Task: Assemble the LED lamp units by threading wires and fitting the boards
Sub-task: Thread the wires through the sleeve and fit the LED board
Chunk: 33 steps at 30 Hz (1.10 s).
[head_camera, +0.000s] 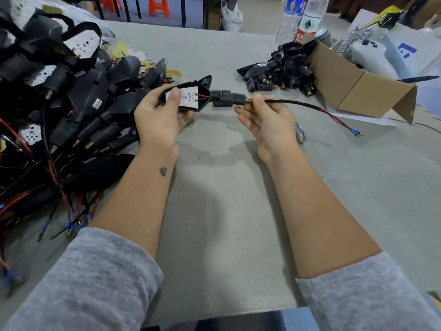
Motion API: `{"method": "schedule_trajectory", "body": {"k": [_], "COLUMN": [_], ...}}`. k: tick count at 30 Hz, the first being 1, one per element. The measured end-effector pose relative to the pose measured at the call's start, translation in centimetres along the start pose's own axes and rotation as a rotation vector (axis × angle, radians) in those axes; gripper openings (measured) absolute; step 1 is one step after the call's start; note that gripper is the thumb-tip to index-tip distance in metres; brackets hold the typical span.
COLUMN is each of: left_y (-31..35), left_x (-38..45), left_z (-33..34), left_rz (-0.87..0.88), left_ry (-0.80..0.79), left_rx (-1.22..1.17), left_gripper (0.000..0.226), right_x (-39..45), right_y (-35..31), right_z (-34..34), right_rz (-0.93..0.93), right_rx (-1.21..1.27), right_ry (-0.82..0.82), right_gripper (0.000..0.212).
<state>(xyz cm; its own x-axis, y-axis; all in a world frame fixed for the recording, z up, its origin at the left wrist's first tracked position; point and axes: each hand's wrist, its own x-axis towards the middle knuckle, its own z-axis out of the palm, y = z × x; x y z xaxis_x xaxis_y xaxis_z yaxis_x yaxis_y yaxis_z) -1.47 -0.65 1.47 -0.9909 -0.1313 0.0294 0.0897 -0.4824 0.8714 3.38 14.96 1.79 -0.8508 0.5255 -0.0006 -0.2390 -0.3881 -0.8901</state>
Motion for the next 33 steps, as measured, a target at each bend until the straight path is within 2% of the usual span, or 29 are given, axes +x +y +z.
{"method": "schedule_trajectory", "body": {"k": [9,14,25,33], "left_y": [-0.07,-0.07,0.08,0.01], "left_x": [0.14,0.24,-0.05,0.07], "left_z": [-0.16,-0.09,-0.04,-0.09], "left_rz": [0.028,0.024,-0.004,0.022], "left_ry": [-0.006,0.016,-0.008,-0.026], "left_rx": [0.024,0.027,-0.019,0.041], "left_gripper": [0.014,0.015,0.011,0.012], "right_x": [0.32,0.4,0.19,0.81], "right_y": [-0.05,-0.12,0.05,0.02], "right_z": [-0.3,-0.36,-0.46,-0.61], "right_rz": [0.036,0.077,0.028,0.1], "right_rx": [-0.003,0.123,-0.021,0.134], "right_ry": [-0.015,0.005,0.004,0.035], "right_gripper": [0.014,0.018,0.015,0.016]}}
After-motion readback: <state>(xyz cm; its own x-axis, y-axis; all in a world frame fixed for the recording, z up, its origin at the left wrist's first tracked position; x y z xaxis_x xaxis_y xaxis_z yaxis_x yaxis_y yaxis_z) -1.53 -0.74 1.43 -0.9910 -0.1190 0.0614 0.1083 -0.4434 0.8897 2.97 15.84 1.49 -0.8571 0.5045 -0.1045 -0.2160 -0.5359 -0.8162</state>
